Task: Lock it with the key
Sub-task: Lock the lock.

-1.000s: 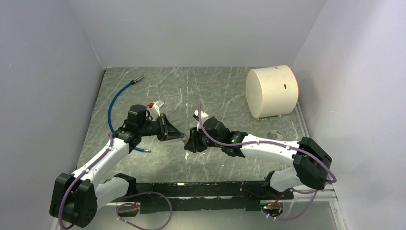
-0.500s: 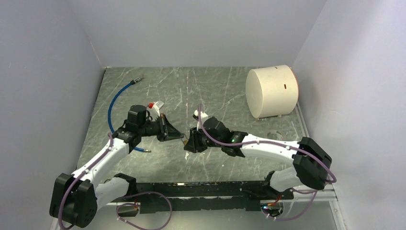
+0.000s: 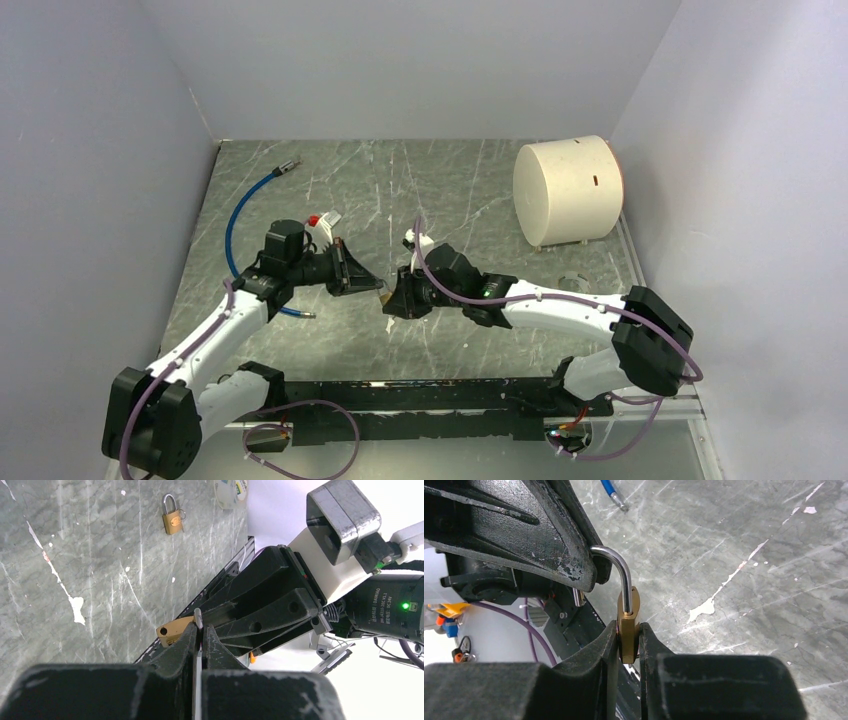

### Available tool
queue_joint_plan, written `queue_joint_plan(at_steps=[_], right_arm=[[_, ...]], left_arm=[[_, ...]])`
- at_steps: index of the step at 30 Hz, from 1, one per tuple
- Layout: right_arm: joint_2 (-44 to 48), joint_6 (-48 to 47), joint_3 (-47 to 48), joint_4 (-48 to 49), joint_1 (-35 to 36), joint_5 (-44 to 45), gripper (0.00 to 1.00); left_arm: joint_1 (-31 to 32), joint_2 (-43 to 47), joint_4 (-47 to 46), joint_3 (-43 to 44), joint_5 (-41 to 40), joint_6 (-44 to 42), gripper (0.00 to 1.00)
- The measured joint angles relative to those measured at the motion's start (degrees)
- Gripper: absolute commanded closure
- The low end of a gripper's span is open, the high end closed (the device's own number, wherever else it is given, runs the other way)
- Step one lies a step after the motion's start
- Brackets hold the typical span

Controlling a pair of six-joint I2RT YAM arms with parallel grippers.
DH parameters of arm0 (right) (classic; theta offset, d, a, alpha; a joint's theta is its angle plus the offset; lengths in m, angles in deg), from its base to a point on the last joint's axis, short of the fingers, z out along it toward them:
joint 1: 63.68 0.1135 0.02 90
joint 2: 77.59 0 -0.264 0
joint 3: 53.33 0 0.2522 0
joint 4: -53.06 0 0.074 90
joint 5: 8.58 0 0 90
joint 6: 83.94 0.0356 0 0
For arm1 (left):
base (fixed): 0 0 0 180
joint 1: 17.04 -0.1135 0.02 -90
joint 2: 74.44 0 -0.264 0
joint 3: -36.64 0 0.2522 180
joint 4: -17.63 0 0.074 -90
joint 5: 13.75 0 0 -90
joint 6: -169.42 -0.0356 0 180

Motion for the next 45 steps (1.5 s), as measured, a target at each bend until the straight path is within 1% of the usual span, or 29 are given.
queue_joint_plan(at_steps=[2, 5, 7, 8, 9, 10, 14, 19, 23, 30, 35, 38, 42, 45], right_arm=[[0.00, 0.35, -0.13, 0.55, -0.04, -0.52, 1.00], [0.57, 1.51, -1.40, 3.08, -0.66, -2.56, 1.00], [1.38, 2.82, -2.95, 5.81, -1.86, -5.86, 1.00], [1.62, 3.32, -3.43, 6.58, -2.40, -7.04, 1.00], [1.79, 3.78, -4.02, 7.76, -3.17, -8.72, 1.00], [1.90, 4.28, -4.48, 8.81, -3.78, -10.49, 1.00], [2.27, 5.95, -5.31, 11.85, -5.44, -16.55, 1.00], [3.98, 7.37, -5.42, 14.62, -6.01, -21.86, 1.00], [5.53, 9.31, -7.08, 18.16, -7.34, -24.92, 1.00], [5.60, 11.10, -8.02, 20.28, -8.83, -26.95, 1.00], [4.72, 12.09, -8.02, 22.53, -8.81, -29.24, 1.00], [3.76, 12.74, -8.04, 23.63, -8.81, -30.73, 1.00], [3.19, 13.16, -8.02, 24.39, -8.81, -32.22, 1.00], [2.93, 13.33, -8.02, 25.14, -8.81, -32.98, 1.00]], left_arm=[[0.00, 0.63, 0.33, 0.00, -0.33, -0.26, 0.87], [0.00, 1.95, 1.49, 0.17, -0.94, -1.75, 0.69], [-0.02, 1.95, 2.82, 1.11, -0.87, -3.34, 0.56], [-0.02, 1.57, 3.72, 1.95, -0.79, -4.37, 0.47], [-0.07, 1.14, 4.76, 2.91, -0.61, -5.68, 0.42], [-0.17, 0.61, 5.57, 4.07, -0.17, -7.02, 0.41], [-1.38, -1.14, 7.32, 7.58, 2.91, -11.41, 0.44], [-2.99, -2.56, 10.34, 10.49, 7.69, -17.22, 0.57], [-3.10, -2.84, 13.77, 12.22, 10.97, -21.62, 0.64], [-3.10, -2.10, 15.87, 12.35, 14.27, -24.52, 0.58], [-3.13, -0.85, 15.82, 12.37, 15.39, -25.20, 0.49], [-3.13, -0.76, 17.40, 13.18, 15.54, -26.80, 0.50], [-3.13, -0.76, 21.84, 16.52, 14.93, -30.80, 0.59], [-3.15, -0.72, 23.17, 18.32, 15.28, -32.83, 0.63]])
